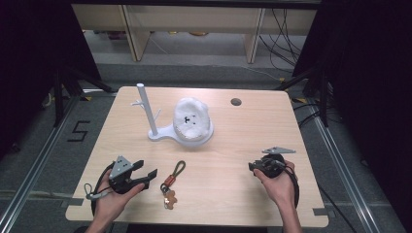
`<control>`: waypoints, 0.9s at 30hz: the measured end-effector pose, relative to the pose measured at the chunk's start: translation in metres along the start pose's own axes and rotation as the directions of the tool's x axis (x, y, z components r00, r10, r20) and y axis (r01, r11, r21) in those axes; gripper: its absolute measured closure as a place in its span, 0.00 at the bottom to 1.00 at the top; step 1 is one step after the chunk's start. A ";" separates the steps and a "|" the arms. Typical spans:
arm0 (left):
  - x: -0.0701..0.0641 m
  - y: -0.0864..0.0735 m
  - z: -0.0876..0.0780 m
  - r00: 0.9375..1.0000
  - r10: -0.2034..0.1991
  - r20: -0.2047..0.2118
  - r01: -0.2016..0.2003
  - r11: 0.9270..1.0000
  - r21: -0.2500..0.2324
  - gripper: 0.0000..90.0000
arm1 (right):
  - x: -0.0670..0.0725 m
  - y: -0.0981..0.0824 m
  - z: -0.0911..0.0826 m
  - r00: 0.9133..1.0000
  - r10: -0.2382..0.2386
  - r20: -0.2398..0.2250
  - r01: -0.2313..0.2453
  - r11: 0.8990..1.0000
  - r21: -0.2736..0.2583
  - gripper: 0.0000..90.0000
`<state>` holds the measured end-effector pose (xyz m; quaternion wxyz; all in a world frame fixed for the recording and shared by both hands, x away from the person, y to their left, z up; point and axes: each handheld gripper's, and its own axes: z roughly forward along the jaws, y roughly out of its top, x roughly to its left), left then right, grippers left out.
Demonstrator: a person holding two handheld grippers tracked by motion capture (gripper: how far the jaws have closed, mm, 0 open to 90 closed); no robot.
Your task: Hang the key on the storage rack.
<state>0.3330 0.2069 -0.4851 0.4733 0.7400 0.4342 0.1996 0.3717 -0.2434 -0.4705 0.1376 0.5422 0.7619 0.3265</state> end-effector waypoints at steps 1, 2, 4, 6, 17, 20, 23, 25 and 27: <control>-0.001 0.003 0.001 1.000 0.005 0.015 -0.006 1.000 0.020 0.39 | -0.006 -0.002 -0.001 1.000 -0.021 -0.007 0.021 0.999 0.027 0.72; -0.003 0.007 0.002 1.000 0.010 0.024 -0.011 0.999 0.047 0.39 | -0.006 -0.002 -0.001 1.000 -0.021 -0.007 0.021 0.999 0.027 0.72; -0.006 0.015 0.003 0.999 0.036 0.038 -0.039 0.995 0.093 0.40 | -0.008 -0.004 -0.004 1.000 -0.012 0.022 0.010 0.997 0.079 0.71; -0.010 0.026 0.005 0.996 0.068 0.063 -0.077 0.984 0.158 0.42 | -0.013 -0.006 -0.009 0.999 0.003 0.047 -0.009 0.993 0.121 0.71; -0.022 0.049 0.036 0.988 0.069 0.135 -0.124 0.883 0.452 0.44 | -0.015 -0.008 -0.021 0.999 0.025 0.044 -0.031 0.990 0.135 0.69; -0.028 0.051 0.049 0.990 0.057 0.129 -0.115 0.851 0.512 0.46 | -0.015 -0.009 -0.020 0.998 0.029 0.049 -0.035 0.991 0.130 0.69; -0.034 0.051 0.062 0.989 0.065 0.132 -0.130 0.806 0.578 0.49 | -0.015 -0.008 -0.019 0.998 0.023 0.062 -0.031 0.990 0.139 0.69; -0.035 0.050 0.065 0.990 0.066 0.127 -0.129 0.796 0.591 0.50 | -0.014 -0.009 -0.018 0.998 0.035 0.051 -0.041 0.991 0.124 0.68; -0.037 0.051 0.070 0.989 0.084 0.125 -0.144 0.761 0.632 0.53 | -0.013 -0.009 -0.018 0.999 0.034 0.032 -0.038 0.992 0.119 0.68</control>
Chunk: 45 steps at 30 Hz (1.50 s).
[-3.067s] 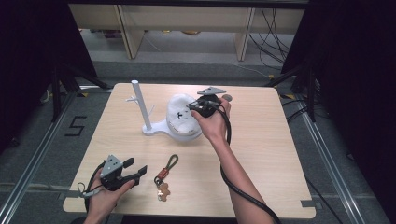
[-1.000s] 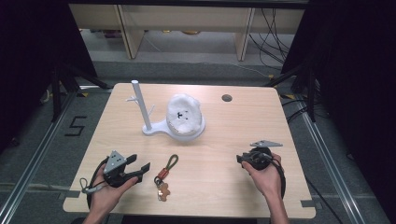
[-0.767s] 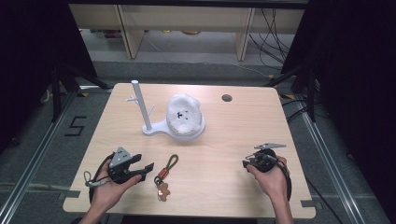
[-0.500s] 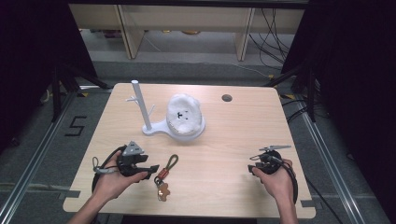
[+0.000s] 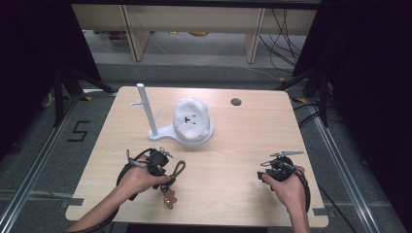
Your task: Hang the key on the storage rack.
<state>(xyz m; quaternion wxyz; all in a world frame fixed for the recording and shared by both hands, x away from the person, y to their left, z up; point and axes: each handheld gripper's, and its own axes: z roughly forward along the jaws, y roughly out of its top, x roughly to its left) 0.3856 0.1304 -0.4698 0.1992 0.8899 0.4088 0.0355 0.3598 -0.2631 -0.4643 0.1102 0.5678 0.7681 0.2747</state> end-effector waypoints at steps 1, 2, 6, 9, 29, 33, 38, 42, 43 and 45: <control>0.000 0.000 0.000 1.000 0.000 0.000 0.000 1.000 0.000 0.53 | 0.000 0.000 0.000 1.000 0.000 0.000 0.000 1.000 0.000 0.68; 0.000 0.001 0.001 1.000 0.001 -0.007 0.000 1.000 0.021 0.54 | -0.001 0.000 0.001 1.000 -0.018 -0.001 0.018 1.000 0.007 0.68; 0.001 0.004 0.004 1.000 0.021 -0.019 -0.020 0.997 0.080 0.54 | 0.001 0.000 0.002 1.000 -0.005 0.014 0.005 1.000 0.006 0.68; 0.001 0.004 0.005 1.000 0.001 -0.022 0.001 0.995 0.095 0.55 | 0.003 0.000 0.002 1.000 -0.011 -0.010 0.011 1.000 -0.005 0.67; -0.003 0.006 0.013 0.997 0.062 -0.052 -0.053 0.987 0.154 0.57 | 0.002 0.001 0.003 0.998 -0.026 -0.058 0.026 1.000 0.004 0.67; -0.002 0.006 0.015 0.997 0.063 -0.054 -0.054 0.985 0.161 0.58 | 0.003 0.001 0.003 0.995 -0.026 -0.092 0.026 1.000 -0.001 0.67; -0.003 0.008 0.015 0.996 0.069 -0.060 -0.057 0.981 0.184 0.62 | 0.004 0.001 0.003 0.997 -0.035 -0.069 0.035 0.999 0.002 0.67; -0.004 0.007 0.015 0.995 0.072 -0.063 -0.061 0.984 0.168 0.73 | 0.004 0.001 0.003 0.998 -0.023 -0.062 0.023 1.000 0.009 0.67; -0.004 0.006 0.014 0.994 0.089 -0.068 -0.076 0.982 0.173 0.73 | 0.005 0.001 0.002 0.998 -0.015 -0.065 0.016 1.000 0.016 0.67; -0.005 0.005 0.013 0.992 0.104 -0.067 -0.093 0.983 0.159 0.74 | 0.005 0.001 0.003 0.997 -0.020 -0.078 0.021 1.000 0.014 0.66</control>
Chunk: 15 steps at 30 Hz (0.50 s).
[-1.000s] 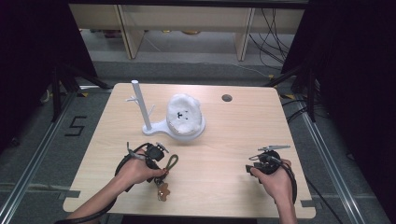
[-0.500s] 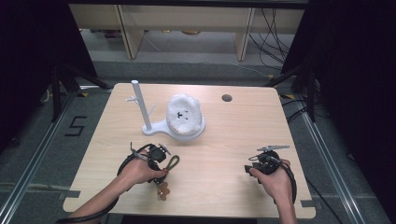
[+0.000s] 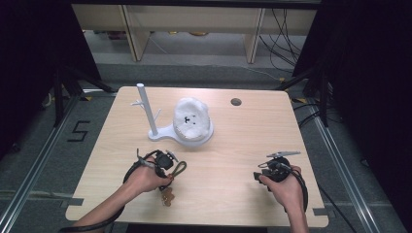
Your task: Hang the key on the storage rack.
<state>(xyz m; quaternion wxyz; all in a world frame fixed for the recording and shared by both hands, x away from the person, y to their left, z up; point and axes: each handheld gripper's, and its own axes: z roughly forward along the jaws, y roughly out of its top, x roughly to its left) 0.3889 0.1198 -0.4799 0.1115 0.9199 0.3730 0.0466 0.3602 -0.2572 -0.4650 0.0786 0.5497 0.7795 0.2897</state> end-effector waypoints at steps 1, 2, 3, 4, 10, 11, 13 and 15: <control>-0.001 -0.001 0.000 1.000 -0.007 -0.002 0.007 1.000 -0.013 0.74 | 0.000 0.000 0.000 1.000 0.000 0.000 0.000 1.000 -0.001 0.66; 0.000 -0.002 0.000 1.000 0.000 0.002 0.000 1.000 -0.013 0.74 | 0.000 0.000 0.000 1.000 -0.001 0.000 0.001 1.000 -0.001 0.66; 0.000 -0.003 -0.001 1.000 -0.003 0.004 0.003 1.000 -0.016 0.75 | 0.000 0.000 0.000 1.000 -0.002 0.000 0.002 1.000 -0.002 0.66; 0.001 -0.004 0.000 1.000 -0.005 0.008 0.005 1.000 -0.023 0.75 | 0.000 0.000 0.000 1.000 0.004 0.000 -0.004 1.000 -0.004 0.66; 0.002 -0.011 -0.001 1.000 0.007 0.011 -0.006 0.998 -0.055 0.75 | -0.002 0.000 0.000 1.000 -0.013 0.001 0.013 1.000 -0.021 0.66; 0.003 -0.013 -0.002 1.000 0.004 0.015 -0.003 0.997 -0.078 0.75 | -0.002 0.000 0.000 1.000 -0.006 -0.013 0.006 1.000 -0.026 0.66; 0.004 -0.015 -0.003 1.000 0.007 0.015 -0.005 0.996 -0.093 0.75 | -0.001 0.000 -0.001 1.000 -0.007 0.007 0.007 1.000 -0.021 0.66; 0.004 -0.021 -0.005 0.999 -0.023 0.030 0.027 0.987 -0.155 0.75 | -0.002 0.000 -0.002 1.000 -0.005 0.031 0.005 1.000 0.009 0.65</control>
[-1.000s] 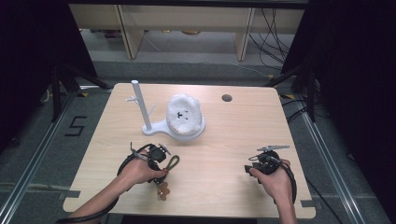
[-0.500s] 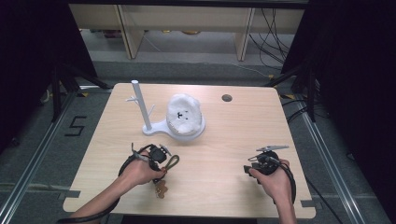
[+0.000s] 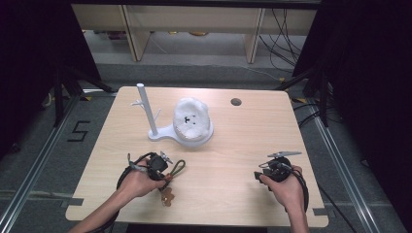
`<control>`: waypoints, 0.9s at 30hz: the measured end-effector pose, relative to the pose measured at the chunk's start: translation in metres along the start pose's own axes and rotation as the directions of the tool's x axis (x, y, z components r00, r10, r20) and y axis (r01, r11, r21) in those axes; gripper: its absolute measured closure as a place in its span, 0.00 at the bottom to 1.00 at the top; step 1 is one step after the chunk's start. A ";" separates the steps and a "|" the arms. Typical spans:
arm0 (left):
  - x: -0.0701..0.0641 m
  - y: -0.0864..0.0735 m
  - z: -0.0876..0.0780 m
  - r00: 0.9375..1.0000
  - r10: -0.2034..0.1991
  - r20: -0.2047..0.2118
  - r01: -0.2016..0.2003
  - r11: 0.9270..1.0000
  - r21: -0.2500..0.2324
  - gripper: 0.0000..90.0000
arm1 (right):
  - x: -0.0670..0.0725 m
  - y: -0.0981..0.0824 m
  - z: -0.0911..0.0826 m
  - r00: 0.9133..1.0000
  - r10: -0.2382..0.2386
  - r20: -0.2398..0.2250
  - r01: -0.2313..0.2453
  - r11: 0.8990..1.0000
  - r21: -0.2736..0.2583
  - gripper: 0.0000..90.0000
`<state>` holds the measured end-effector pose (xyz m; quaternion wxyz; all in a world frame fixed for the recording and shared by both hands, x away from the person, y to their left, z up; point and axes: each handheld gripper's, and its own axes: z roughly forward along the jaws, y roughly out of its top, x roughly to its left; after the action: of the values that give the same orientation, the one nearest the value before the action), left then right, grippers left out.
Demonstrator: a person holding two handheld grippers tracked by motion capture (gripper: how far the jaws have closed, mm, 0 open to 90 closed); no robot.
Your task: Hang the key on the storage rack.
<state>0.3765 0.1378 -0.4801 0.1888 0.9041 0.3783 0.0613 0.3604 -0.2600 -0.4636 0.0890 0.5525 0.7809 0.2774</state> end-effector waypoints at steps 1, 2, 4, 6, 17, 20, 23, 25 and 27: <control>0.000 0.000 0.000 1.000 0.000 0.000 0.000 1.000 0.000 0.75 | 0.000 0.000 0.000 1.000 0.000 0.000 0.000 1.000 0.000 0.65; 0.000 -0.002 -0.002 1.000 0.002 0.002 -0.002 1.000 -0.014 0.75 | 0.000 0.000 0.000 1.000 0.002 -0.006 -0.002 1.000 -0.003 0.65; 0.002 -0.006 -0.005 1.000 0.016 0.016 -0.015 0.999 -0.043 0.75 | 0.001 0.000 -0.001 1.000 0.009 -0.026 -0.009 1.000 -0.009 0.65; 0.001 -0.010 -0.008 1.000 0.009 0.013 -0.007 0.997 -0.080 0.75 | 0.001 0.000 0.000 1.000 0.007 -0.024 -0.008 1.000 -0.012 0.65; 0.002 -0.030 -0.016 1.000 0.013 0.003 -0.012 0.969 -0.247 0.75 | 0.001 0.000 0.001 1.000 -0.010 0.002 0.010 1.000 -0.013 0.65; 0.001 -0.035 -0.017 0.999 0.013 0.033 -0.003 0.956 -0.295 0.75 | 0.002 -0.001 0.002 1.000 -0.027 -0.014 0.026 0.999 -0.024 0.64; 0.001 -0.040 -0.018 0.999 0.010 0.033 0.002 0.937 -0.350 0.75 | 0.003 -0.001 0.002 1.000 -0.025 -0.014 0.024 0.999 -0.026 0.64; 0.001 -0.043 -0.020 0.999 0.004 0.044 0.013 0.924 -0.383 0.75 | 0.002 -0.001 0.002 1.000 -0.019 -0.017 0.019 1.000 -0.023 0.64; 0.000 -0.045 -0.021 0.999 -0.007 0.050 0.027 0.909 -0.416 0.75 | 0.003 0.000 0.002 1.000 -0.010 -0.018 0.009 1.000 -0.019 0.64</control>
<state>0.3418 0.1728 -0.4783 0.3868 0.8410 0.3597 0.1175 0.3598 -0.2569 -0.4649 0.0883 0.5454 0.7817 0.2894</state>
